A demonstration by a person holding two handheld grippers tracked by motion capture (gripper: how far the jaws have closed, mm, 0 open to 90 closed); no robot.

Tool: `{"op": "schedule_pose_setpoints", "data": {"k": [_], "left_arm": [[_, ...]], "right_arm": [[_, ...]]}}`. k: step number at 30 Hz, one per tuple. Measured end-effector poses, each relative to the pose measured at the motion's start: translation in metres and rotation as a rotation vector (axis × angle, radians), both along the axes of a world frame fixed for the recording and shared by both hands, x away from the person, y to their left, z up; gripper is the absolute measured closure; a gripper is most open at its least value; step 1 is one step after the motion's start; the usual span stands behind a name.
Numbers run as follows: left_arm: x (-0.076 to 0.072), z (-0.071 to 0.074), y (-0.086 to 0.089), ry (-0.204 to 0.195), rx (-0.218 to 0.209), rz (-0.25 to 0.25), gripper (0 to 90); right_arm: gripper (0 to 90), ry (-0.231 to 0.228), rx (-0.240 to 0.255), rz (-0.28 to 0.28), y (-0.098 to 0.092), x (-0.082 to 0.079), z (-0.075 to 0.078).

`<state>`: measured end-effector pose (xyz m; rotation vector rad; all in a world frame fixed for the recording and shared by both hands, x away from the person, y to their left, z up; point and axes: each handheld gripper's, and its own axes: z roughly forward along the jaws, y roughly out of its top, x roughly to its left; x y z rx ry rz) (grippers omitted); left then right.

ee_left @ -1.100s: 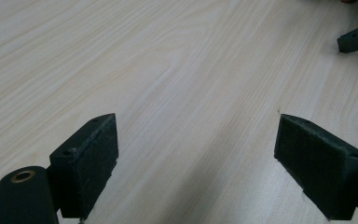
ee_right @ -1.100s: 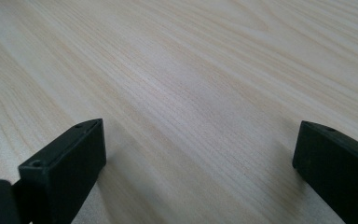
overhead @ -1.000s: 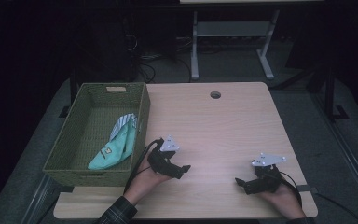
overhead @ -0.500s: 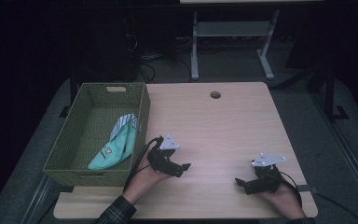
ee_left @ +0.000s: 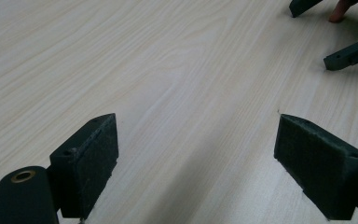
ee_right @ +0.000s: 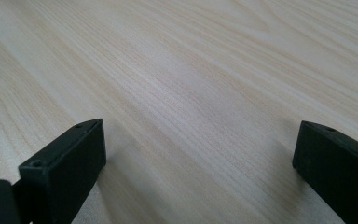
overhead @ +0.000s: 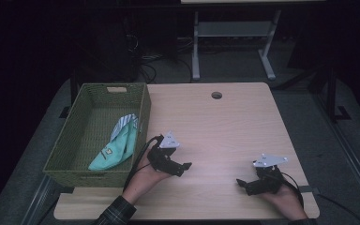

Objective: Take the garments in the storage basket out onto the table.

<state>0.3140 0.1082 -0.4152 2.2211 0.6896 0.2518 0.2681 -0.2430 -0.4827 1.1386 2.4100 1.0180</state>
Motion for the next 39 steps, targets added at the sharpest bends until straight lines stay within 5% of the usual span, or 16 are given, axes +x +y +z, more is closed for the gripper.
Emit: {"op": "schedule_pose_setpoints", "data": {"k": [39], "left_arm": [[0.003,0.038,0.007,-0.028,-0.012,-0.015,13.1]], "right_arm": [[2.2,-0.001,0.001,0.000,0.000,0.000,0.000]]}}
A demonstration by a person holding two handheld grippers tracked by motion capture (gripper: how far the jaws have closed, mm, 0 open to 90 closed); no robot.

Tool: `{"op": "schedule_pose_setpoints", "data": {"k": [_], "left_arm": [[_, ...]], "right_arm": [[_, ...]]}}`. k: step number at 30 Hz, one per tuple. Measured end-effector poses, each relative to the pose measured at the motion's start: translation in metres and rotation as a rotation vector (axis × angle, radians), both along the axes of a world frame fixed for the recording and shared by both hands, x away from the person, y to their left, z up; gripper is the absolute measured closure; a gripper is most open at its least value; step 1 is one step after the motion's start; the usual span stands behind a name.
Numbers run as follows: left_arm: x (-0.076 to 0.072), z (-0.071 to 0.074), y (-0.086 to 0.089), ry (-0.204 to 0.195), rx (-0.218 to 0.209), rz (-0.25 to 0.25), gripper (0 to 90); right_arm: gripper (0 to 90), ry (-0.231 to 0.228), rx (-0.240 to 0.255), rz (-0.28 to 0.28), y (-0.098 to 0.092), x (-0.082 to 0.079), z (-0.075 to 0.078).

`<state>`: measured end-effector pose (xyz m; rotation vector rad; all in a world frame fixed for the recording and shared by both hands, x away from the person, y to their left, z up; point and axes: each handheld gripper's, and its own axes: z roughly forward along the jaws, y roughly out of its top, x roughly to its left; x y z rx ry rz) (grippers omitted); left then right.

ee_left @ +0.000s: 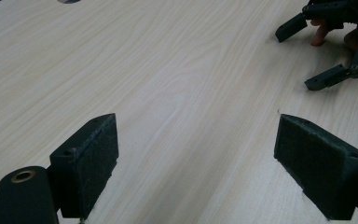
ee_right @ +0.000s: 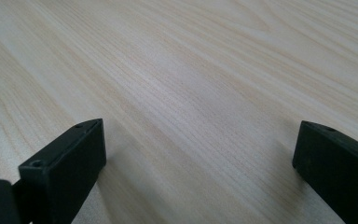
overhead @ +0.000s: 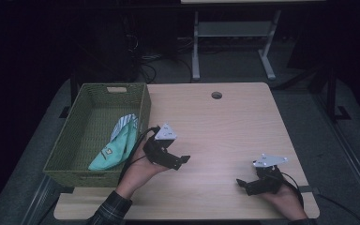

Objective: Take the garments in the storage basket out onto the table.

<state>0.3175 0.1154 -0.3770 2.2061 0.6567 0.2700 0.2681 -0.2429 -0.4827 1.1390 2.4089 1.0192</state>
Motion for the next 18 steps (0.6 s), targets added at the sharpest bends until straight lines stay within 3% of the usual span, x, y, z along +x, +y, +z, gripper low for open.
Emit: {"op": "schedule_pose_setpoints", "data": {"k": [18], "left_arm": [[0.015,0.018,0.016,0.043,0.022,-0.042,13.4]], "right_arm": [[2.2,0.001,-0.001,0.001,0.000,0.000,0.000]]}}
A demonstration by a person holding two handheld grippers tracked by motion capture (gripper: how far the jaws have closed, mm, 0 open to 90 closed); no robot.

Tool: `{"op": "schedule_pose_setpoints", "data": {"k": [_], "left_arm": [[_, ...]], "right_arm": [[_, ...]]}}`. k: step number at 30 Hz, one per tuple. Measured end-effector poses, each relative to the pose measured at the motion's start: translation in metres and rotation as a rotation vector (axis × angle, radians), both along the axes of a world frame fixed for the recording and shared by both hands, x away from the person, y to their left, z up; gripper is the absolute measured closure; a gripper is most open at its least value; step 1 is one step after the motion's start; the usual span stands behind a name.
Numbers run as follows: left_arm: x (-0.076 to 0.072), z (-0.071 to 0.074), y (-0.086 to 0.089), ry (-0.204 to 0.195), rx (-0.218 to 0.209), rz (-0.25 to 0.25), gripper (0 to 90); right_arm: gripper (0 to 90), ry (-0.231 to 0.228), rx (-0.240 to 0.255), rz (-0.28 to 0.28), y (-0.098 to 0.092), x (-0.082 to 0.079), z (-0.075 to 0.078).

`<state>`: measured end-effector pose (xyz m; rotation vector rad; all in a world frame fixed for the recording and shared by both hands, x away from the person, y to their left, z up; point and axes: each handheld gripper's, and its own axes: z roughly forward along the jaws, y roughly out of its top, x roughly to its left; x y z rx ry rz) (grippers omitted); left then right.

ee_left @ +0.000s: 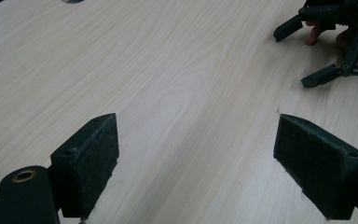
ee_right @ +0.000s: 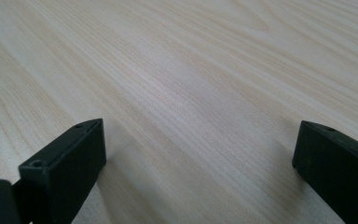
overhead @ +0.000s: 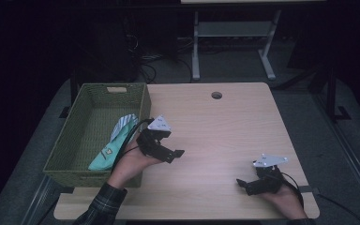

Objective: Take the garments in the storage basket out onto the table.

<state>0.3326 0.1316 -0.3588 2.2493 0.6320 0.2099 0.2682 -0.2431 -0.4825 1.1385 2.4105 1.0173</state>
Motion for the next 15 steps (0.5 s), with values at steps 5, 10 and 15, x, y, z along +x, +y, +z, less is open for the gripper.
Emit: {"op": "schedule_pose_setpoints", "data": {"k": [5,10,15], "left_arm": [[0.002,0.002,0.009,0.004,0.004,0.003,13.5],[0.001,0.002,0.019,0.001,0.019,0.012,13.7],[0.002,0.002,0.026,0.002,0.019,0.027,13.8]], "right_arm": [[2.2,0.000,-0.001,0.000,0.000,0.000,0.000],[2.2,0.000,-0.001,0.000,0.000,0.000,0.000],[2.2,0.000,-0.001,0.000,0.000,0.000,0.000]]}}
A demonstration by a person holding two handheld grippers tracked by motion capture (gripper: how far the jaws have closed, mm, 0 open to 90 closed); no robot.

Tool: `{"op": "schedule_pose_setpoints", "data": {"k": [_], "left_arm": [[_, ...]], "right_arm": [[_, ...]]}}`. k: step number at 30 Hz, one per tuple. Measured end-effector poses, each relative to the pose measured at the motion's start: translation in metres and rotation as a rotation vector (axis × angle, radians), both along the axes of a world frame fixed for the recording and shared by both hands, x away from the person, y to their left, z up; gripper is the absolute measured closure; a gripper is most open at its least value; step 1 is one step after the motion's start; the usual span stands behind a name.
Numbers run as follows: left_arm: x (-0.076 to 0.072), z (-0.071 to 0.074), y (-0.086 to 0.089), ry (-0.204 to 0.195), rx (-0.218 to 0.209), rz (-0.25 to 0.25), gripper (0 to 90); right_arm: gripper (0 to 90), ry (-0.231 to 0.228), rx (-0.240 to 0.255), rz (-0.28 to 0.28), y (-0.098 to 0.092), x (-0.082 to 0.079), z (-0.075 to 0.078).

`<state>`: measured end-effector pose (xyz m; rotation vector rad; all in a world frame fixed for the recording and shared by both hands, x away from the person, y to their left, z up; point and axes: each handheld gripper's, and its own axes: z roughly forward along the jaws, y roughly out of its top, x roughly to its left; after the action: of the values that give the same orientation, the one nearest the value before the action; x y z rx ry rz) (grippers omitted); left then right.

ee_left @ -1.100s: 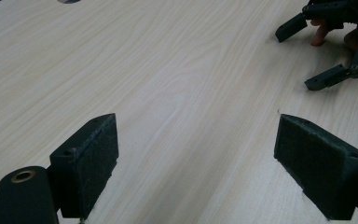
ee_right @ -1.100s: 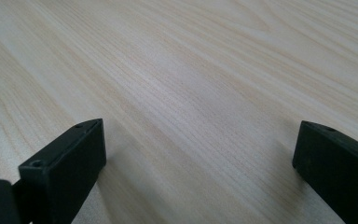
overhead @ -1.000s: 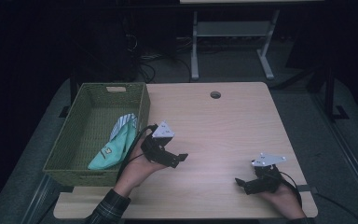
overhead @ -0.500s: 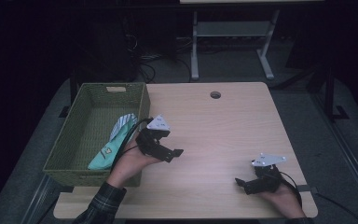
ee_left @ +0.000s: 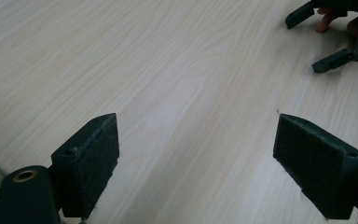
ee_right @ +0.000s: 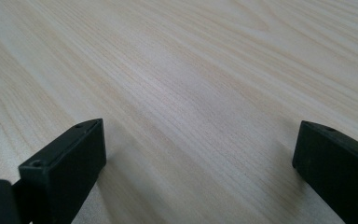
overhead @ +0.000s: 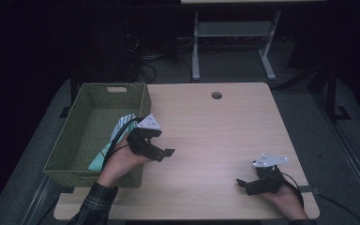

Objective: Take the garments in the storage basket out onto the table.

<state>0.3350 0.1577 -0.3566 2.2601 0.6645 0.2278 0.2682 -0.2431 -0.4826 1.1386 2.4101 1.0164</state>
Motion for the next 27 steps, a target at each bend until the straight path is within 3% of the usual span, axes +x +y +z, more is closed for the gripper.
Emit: {"op": "schedule_pose_setpoints", "data": {"k": [27], "left_arm": [[0.002,0.009,0.036,0.001,0.003,0.074,15.2]], "right_arm": [[2.2,-0.004,-0.002,0.004,0.000,0.000,0.000]]}}
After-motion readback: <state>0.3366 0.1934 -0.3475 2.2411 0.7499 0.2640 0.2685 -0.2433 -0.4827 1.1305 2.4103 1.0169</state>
